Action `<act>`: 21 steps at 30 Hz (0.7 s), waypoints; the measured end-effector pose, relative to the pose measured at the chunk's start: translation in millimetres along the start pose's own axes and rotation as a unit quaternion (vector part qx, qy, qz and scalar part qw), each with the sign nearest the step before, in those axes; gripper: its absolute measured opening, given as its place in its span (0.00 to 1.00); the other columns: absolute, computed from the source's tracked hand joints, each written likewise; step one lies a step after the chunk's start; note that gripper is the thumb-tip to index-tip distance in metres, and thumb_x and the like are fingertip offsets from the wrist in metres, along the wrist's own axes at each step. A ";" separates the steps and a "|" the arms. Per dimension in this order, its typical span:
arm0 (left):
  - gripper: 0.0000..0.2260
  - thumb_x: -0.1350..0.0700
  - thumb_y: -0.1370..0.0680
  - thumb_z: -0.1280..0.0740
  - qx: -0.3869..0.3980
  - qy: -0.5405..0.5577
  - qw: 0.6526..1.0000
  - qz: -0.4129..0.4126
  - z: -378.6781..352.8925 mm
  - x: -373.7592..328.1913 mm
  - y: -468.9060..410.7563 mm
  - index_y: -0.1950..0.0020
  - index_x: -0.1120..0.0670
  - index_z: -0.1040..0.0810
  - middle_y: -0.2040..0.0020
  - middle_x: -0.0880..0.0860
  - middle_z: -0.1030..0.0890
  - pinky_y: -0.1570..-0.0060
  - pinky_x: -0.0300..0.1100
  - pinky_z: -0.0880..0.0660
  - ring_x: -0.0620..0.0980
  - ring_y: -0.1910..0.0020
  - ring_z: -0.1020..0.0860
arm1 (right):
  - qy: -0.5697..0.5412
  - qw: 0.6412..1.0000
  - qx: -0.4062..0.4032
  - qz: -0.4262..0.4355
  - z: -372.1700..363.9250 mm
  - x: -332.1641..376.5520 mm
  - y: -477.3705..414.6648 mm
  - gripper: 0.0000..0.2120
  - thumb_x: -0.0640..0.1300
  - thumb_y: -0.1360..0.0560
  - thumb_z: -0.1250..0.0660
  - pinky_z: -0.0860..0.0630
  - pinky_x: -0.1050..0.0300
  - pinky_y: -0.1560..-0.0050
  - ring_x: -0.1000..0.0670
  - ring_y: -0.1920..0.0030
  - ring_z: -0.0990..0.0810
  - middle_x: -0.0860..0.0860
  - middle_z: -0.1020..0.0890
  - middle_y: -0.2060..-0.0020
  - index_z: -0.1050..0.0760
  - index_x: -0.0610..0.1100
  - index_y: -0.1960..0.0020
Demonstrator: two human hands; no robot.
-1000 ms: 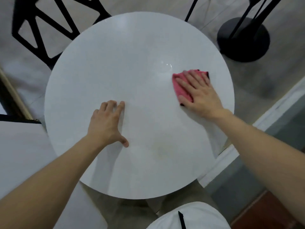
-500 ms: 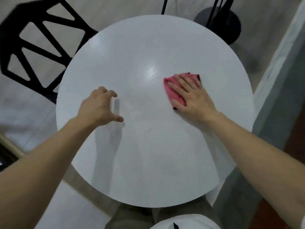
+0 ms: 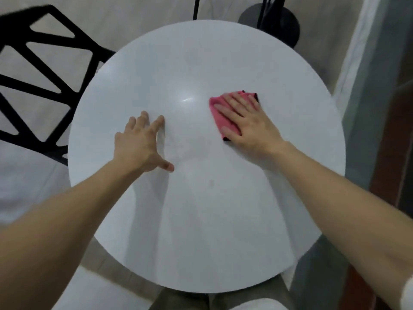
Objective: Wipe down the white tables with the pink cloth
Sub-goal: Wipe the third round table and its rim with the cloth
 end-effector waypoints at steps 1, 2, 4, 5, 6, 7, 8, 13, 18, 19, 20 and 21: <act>0.68 0.25 0.45 0.16 0.000 -0.002 1.000 0.001 -1.0 0.2 -0.4 0.13 0.38 0.49 0.13 0.53 0.46 0.27 0.66 0.29 0.61 0.15 0.42 | 0.010 0.996 -0.014 -0.090 12.0 -51.4 16.8 0.32 0.63 0.16 0.46 0.54 0.41 0.13 0.48 0.12 0.47 0.51 0.41 0.13 0.43 0.59 0.13; 0.68 0.25 0.46 0.16 -0.002 -0.001 1.000 0.006 -1.8 1.2 -1.1 0.14 0.38 0.49 0.13 0.52 0.46 0.27 0.66 0.29 0.61 0.15 0.43 | 0.009 0.979 -0.042 -0.201 23.9 -97.0 33.0 0.32 0.64 0.16 0.49 0.53 0.38 0.14 0.45 0.13 0.47 0.49 0.41 0.13 0.44 0.57 0.13; 0.69 0.25 0.46 0.16 -0.008 0.006 1.000 0.016 -2.4 3.1 -3.1 0.14 0.36 0.50 0.12 0.51 0.47 0.26 0.66 0.30 0.61 0.14 0.44 | 0.021 0.901 -0.092 -0.423 34.7 -132.1 48.1 0.34 0.62 0.15 0.53 0.52 0.30 0.16 0.41 0.13 0.47 0.44 0.43 0.13 0.45 0.53 0.12; 0.69 0.25 0.47 0.16 -0.008 0.008 1.000 0.019 -3.1 3.8 -3.7 0.14 0.35 0.50 0.12 0.51 0.47 0.25 0.66 0.31 0.60 0.14 0.44 | 0.020 0.868 -0.108 -0.485 31.5 -115.9 37.0 0.34 0.61 0.15 0.53 0.52 0.27 0.17 0.39 0.13 0.47 0.41 0.43 0.13 0.46 0.51 0.11; 0.69 0.25 0.47 0.16 -0.006 0.008 1.000 0.021 -4.0 4.8 -4.4 0.14 0.34 0.51 0.12 0.50 0.48 0.25 0.66 0.32 0.60 0.14 0.45 | 0.016 0.864 -0.112 -0.490 25.1 -83.7 12.1 0.35 0.60 0.15 0.53 0.53 0.24 0.19 0.38 0.13 0.48 0.40 0.44 0.13 0.47 0.49 0.11; 0.69 0.25 0.47 0.16 -0.004 0.006 1.000 0.025 -4.4 6.2 -5.3 0.14 0.34 0.51 0.12 0.49 0.48 0.24 0.65 0.32 0.60 0.14 0.45 | 0.011 0.894 -0.107 -0.435 16.3 -41.7 -24.3 0.35 0.60 0.15 0.53 0.54 0.24 0.19 0.38 0.13 0.48 0.39 0.44 0.13 0.48 0.49 0.11; 0.69 0.25 0.47 0.16 -0.002 0.005 1.000 0.029 -4.6 6.8 -6.0 0.15 0.34 0.51 0.12 0.49 0.48 0.24 0.65 0.32 0.59 0.14 0.44 | 0.006 0.938 -0.084 -0.335 5.7 7.9 -63.2 0.35 0.60 0.15 0.53 0.56 0.25 0.18 0.38 0.12 0.49 0.40 0.45 0.13 0.49 0.49 0.11; 0.69 0.29 0.49 0.13 0.014 -0.001 0.999 0.047 0.9 0.2 -7.8 0.16 0.36 0.46 0.14 0.51 0.45 0.28 0.64 0.27 0.61 0.17 0.41 | -0.022 0.999 0.043 0.017 -15.4 83.9 -102.2 0.34 0.65 0.15 0.52 0.60 0.37 0.14 0.48 0.12 0.55 0.51 0.49 0.11 0.48 0.56 0.11; 0.56 0.28 0.45 0.14 0.061 0.035 0.993 0.091 11.5 -9.1 -16.9 0.24 0.42 0.37 0.24 0.51 0.37 0.39 0.61 0.22 0.60 0.24 0.35 | 0.011 0.970 -0.004 -0.243 30.6 -130.7 -2.7 0.38 0.68 0.17 0.47 0.54 0.30 0.15 0.43 0.12 0.51 0.46 0.47 0.12 0.49 0.55 0.11; 0.54 0.27 0.44 0.16 0.060 0.050 0.991 0.107 13.8 -11.2 -21.2 0.26 0.43 0.35 0.26 0.52 0.35 0.39 0.60 0.22 0.60 0.26 0.33 | 0.014 0.956 0.002 -0.294 35.7 -151.3 1.6 0.39 0.68 0.17 0.48 0.54 0.28 0.16 0.40 0.12 0.52 0.43 0.48 0.12 0.51 0.53 0.11; 0.53 0.25 0.43 0.17 0.056 0.056 0.990 0.120 15.7 -14.7 -25.6 0.27 0.44 0.34 0.27 0.52 0.34 0.39 0.60 0.23 0.60 0.26 0.32 | 0.016 0.946 0.004 -0.323 35.9 -154.7 -6.6 0.40 0.67 0.17 0.48 0.55 0.26 0.17 0.38 0.12 0.53 0.41 0.49 0.12 0.52 0.51 0.11; 0.53 0.23 0.42 0.19 0.048 0.051 0.989 0.128 17.5 -19.8 -30.1 0.27 0.46 0.34 0.26 0.53 0.34 0.37 0.61 0.24 0.59 0.24 0.33 | 0.021 0.947 0.003 -0.320 33.5 -140.0 -25.1 0.40 0.66 0.17 0.47 0.55 0.24 0.18 0.36 0.13 0.53 0.38 0.50 0.13 0.52 0.49 0.11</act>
Point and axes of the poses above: each hand's wrist, its own y-axis away from the middle knuckle, its own z-axis out of the back of the hand, x = y × z, the point moved 8 cm from there along -y, towards the middle knuckle
